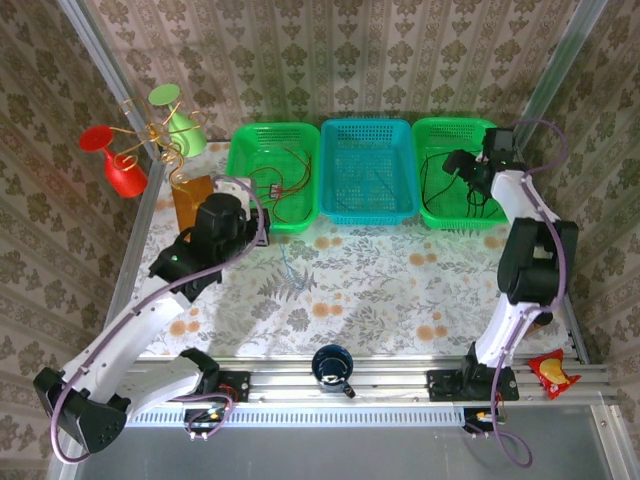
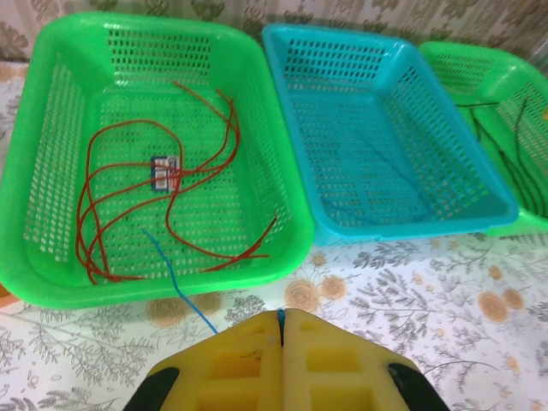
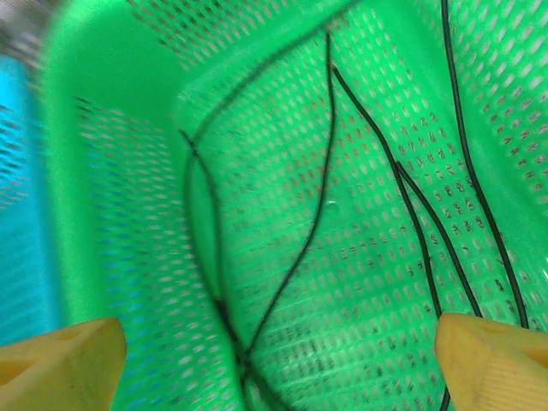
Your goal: Untangle the cables
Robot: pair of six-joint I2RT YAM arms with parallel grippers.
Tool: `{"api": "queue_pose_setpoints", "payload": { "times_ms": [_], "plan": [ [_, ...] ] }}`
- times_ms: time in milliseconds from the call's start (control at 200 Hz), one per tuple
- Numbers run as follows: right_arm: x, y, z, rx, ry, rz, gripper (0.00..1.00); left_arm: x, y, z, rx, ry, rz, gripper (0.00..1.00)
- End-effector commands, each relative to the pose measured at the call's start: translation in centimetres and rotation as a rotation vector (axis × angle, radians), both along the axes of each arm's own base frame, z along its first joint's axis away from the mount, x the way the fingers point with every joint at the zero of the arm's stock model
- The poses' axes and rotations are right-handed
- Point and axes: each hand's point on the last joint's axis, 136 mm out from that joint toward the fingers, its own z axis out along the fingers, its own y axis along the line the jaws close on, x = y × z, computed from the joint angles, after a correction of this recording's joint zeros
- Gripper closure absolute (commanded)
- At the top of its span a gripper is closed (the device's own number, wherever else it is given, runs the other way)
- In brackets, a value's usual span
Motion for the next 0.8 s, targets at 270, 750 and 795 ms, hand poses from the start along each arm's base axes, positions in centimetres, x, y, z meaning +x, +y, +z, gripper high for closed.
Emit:
{"api": "queue_pose_setpoints", "payload": {
  "times_ms": [270,750,795],
  "plan": [
    [-8.3,7.1,9.4,0.189,-0.259,0.166,0.03,-2.6,-2.9,7.4,-0.064,-0.097,-0.212,1.0],
    [-23.3,25.0,15.8,-0.022,-0.712,0.918,0.11,-3.0,-7.3,11.4,-0.093,-0.11,-0.276,1.0],
    [-24.5,25.7,15.7,-0.127,-0.79,0.973,0.11,-2.9,-7.8,11.7,-0.093,-0.112,-0.281,1.0]
  ]
}}
